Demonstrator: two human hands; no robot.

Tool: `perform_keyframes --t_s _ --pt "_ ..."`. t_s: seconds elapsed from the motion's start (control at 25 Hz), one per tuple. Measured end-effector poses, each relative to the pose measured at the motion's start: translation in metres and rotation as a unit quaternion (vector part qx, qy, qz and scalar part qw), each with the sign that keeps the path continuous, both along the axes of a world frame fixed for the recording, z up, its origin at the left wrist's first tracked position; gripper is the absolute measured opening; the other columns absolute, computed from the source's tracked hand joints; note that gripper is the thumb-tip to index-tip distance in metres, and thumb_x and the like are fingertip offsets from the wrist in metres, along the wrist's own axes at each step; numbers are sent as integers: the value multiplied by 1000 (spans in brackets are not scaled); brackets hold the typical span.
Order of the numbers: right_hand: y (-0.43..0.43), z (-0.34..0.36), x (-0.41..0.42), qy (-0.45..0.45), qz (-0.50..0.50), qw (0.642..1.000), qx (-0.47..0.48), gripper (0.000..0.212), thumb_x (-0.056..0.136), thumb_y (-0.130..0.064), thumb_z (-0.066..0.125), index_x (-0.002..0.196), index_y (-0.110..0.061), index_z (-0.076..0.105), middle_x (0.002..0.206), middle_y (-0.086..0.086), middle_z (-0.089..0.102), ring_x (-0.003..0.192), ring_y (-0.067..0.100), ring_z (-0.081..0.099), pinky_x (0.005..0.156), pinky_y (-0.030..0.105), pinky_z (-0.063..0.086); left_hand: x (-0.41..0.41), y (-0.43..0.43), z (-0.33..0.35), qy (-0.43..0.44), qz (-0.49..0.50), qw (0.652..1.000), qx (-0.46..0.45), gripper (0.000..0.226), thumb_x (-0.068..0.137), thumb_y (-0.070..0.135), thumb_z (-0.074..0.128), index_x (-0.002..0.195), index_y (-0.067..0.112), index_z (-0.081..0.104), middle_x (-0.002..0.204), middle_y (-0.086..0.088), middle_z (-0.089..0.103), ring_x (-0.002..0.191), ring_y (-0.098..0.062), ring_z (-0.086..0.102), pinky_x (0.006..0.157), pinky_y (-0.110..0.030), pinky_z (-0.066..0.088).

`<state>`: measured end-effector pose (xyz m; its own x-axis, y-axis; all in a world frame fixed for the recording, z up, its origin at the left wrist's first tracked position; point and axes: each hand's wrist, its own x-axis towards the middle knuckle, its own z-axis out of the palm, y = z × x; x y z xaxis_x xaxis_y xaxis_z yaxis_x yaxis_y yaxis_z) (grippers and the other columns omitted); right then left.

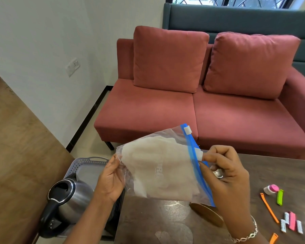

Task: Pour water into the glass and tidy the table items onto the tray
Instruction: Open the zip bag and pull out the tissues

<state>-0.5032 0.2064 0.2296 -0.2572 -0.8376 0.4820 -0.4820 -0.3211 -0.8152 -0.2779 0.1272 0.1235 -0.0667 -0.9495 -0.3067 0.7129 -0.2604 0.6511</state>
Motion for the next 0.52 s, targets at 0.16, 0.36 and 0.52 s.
perform_keyframes --t_s 0.16,0.36,0.52 --pt "2 6 2 48 5 999 -18 6 74 -26 61 79 -24 63 88 -10 57 87 8 53 74 17 43 -4 0 0 19 -6 1000 0 31 88 13 43 92 18 73 89 0 75 80 -11 71 75 -32 57" --pt "0 18 -8 -49 31 998 2 5 76 -22 68 79 -19 66 85 -3 66 79 13 60 72 28 52 1 -1 -4 21 -2 1000 16 38 97 13 33 94 19 71 88 0 75 79 -13 71 74 -34 57" --pt "-8 31 -13 -72 65 995 -2 8 81 -18 61 80 -26 63 78 -6 67 69 6 60 64 17 51 0 -1 -2 16 -2 1000 11 48 98 15 32 81 21 77 84 2 75 76 -12 72 69 -32 59"
